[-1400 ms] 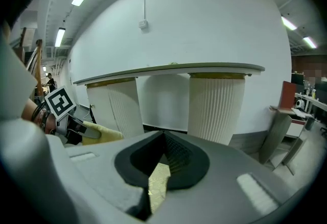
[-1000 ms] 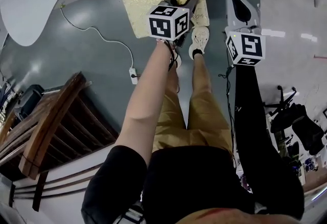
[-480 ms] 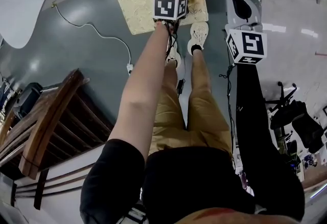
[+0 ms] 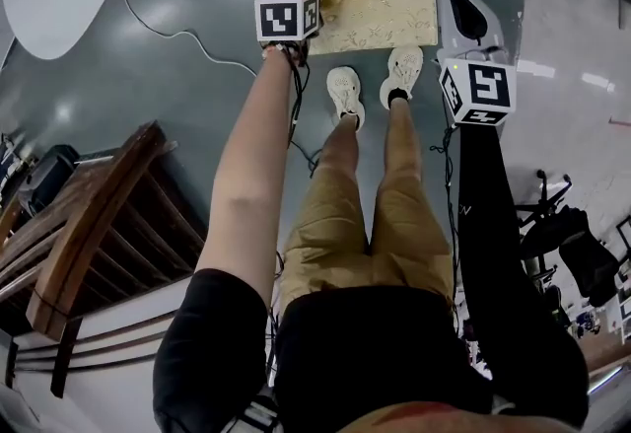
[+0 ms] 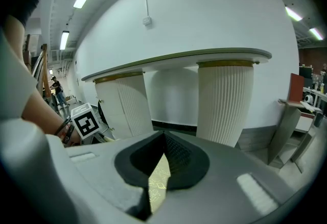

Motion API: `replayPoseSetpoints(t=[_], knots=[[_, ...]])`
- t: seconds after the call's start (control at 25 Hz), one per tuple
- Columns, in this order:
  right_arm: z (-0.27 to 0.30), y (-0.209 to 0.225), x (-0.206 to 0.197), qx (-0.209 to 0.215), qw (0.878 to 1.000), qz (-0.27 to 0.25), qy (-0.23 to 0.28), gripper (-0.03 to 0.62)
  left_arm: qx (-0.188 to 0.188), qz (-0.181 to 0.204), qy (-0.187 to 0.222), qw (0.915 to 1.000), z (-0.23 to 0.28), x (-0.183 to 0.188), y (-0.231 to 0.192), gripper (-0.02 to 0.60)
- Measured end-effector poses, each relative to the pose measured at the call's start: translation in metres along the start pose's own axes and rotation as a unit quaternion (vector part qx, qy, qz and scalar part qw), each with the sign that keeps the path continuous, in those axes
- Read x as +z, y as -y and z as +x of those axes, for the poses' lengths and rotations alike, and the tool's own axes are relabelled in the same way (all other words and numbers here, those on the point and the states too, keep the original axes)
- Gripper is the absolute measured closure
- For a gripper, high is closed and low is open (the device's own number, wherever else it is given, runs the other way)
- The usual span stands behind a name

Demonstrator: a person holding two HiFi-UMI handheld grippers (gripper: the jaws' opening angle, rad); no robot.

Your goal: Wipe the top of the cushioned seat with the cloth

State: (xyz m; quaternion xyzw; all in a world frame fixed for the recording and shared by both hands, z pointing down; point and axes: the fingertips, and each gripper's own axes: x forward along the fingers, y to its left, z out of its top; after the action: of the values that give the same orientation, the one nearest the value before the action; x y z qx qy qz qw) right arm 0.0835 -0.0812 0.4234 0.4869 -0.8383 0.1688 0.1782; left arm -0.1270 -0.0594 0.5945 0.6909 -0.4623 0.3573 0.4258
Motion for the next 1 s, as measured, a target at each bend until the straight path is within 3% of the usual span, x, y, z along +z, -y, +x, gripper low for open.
replayPoseSetpoints(t=[0.2,0.52,0.76,1.0], knots=[[0.008,-0.027,0.006,0.002,1.0,-0.005,0.0,0.592,0.03,-0.025,-0.005,0.9992,-0.022,-0.016,-0.06,0.523],[0.007,-0.046,0.013,-0.015,1.0,-0.011,0.007,0.592,0.114,-0.046,-0.038,0.9917,-0.056,-0.049,-0.137,0.523],[-0.01,-0.047,0.009,-0.035,0.999,-0.009,0.004,0.592,0.128,-0.046,-0.042,0.9898,-0.081,-0.06,-0.159,0.523],[-0.02,-0.04,0.012,-0.034,0.999,-0.015,0.006,0.592,0.136,-0.037,-0.018,0.9899,-0.099,-0.057,-0.152,0.523]])
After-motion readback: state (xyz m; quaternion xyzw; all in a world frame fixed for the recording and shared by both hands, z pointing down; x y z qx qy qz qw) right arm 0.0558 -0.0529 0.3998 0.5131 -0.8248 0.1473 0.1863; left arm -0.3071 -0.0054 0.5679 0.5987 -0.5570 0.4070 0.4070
